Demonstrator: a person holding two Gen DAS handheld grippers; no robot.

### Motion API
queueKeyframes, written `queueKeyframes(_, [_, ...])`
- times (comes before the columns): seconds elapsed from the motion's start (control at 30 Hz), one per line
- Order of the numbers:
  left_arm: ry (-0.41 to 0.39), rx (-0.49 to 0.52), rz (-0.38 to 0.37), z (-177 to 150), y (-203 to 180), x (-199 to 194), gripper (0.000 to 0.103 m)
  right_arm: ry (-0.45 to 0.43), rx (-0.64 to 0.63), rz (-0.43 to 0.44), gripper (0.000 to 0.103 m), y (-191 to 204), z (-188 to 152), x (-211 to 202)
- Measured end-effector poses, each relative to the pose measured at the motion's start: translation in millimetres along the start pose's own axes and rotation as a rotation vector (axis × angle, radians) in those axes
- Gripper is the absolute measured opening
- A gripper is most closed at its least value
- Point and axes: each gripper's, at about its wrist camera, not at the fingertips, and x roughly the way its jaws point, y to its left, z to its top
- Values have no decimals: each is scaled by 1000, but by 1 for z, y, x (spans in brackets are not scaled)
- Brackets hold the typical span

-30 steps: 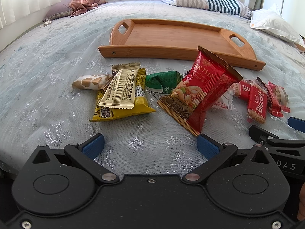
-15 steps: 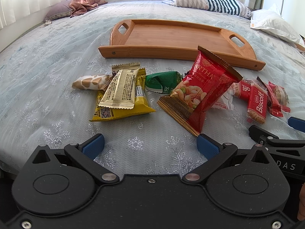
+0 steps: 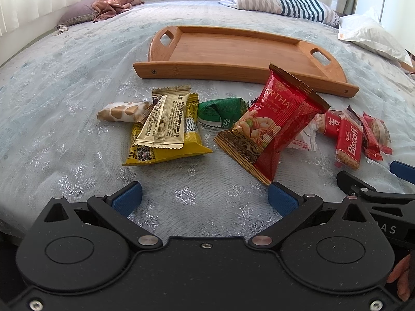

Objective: Organize snacks
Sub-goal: 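Grasp the red ARTHA nut bag with the left tool while the right tool grasps a red Biscoff packet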

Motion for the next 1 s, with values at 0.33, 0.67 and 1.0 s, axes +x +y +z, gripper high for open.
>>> queueKeyframes(0.33, [-66, -36, -55, -5, 13, -11, 103, -44, 23, 21, 103, -3, 2, -14])
queueKeyframes(0.67, [-195, 9, -103, 8, 5, -35, 101, -123, 98, 68, 93, -16, 12, -22])
queueKeyframes(1.0, [-180, 80, -233, 26, -13, -27, 60, -125, 72, 143, 54, -5, 20, -20])
